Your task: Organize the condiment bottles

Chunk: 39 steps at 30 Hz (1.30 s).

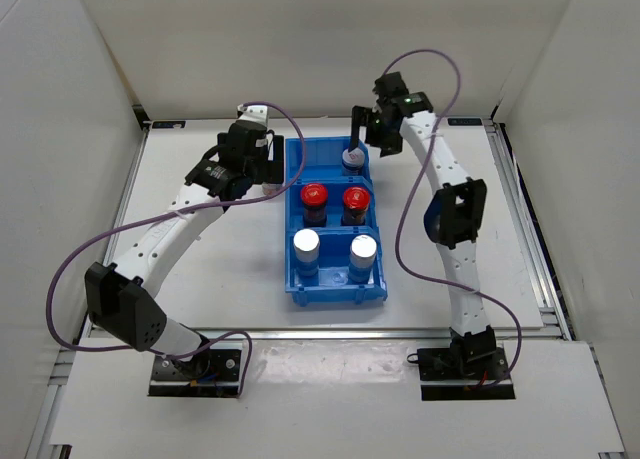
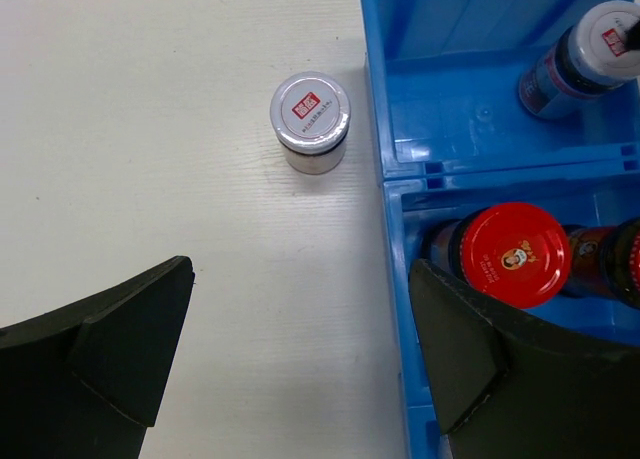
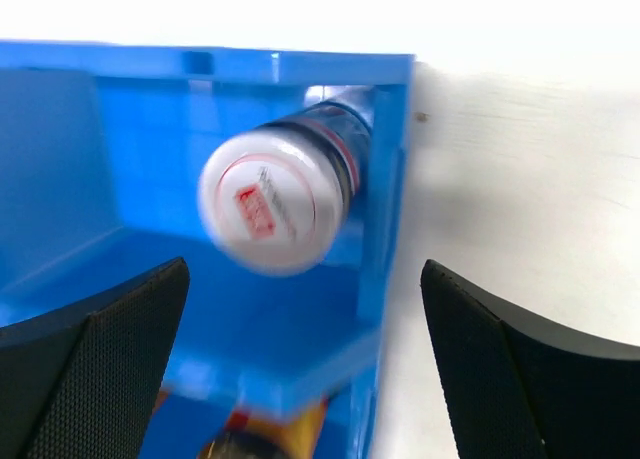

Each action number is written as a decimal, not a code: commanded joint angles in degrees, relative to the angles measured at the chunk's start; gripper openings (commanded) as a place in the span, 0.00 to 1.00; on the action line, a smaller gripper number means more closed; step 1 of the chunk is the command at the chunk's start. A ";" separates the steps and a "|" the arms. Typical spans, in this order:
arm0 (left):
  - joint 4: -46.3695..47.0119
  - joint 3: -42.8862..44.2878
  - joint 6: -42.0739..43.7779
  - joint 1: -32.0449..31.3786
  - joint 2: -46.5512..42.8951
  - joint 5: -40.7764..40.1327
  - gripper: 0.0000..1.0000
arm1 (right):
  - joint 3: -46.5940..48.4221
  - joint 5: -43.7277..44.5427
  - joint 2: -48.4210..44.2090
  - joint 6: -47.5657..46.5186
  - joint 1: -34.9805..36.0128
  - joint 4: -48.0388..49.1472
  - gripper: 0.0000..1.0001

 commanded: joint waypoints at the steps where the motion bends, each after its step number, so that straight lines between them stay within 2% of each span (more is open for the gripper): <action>1: 0.09 -0.33 0.49 -0.07 0.89 -3.04 1.00 | 1.44 3.23 -14.08 2.37 -3.04 -0.58 1.00; 5: 1.23 -0.33 -0.82 3.95 3.35 -0.86 1.00 | -5.94 2.62 -22.80 2.38 -5.41 -0.58 1.00; 10: 4.56 0.90 -2.41 10.55 8.79 9.86 1.00 | -17.55 -5.19 -31.07 1.23 -7.27 -2.07 1.00; 12: 7.54 1.95 -1.80 12.83 10.99 16.33 1.00 | -19.23 -7.04 -32.31 1.23 -7.79 -3.48 1.00; 19: 11.68 10.90 0.93 14.51 23.99 26.72 1.00 | -19.24 -8.63 -35.12 -1.40 -9.37 -7.78 1.00; 27: 11.61 20.06 0.32 17.59 32.79 30.00 1.00 | -23.54 -8.63 -39.69 -1.40 -13.50 -9.02 1.00; 30: 11.60 20.06 -0.29 18.12 33.50 30.00 1.00 | -23.55 -9.15 -39.69 -1.40 -15.17 -9.02 1.00; 39: 12.92 12.51 -0.82 18.12 31.65 33.33 1.00 | -21.18 -10.90 -37.41 -1.40 -16.41 -9.55 1.00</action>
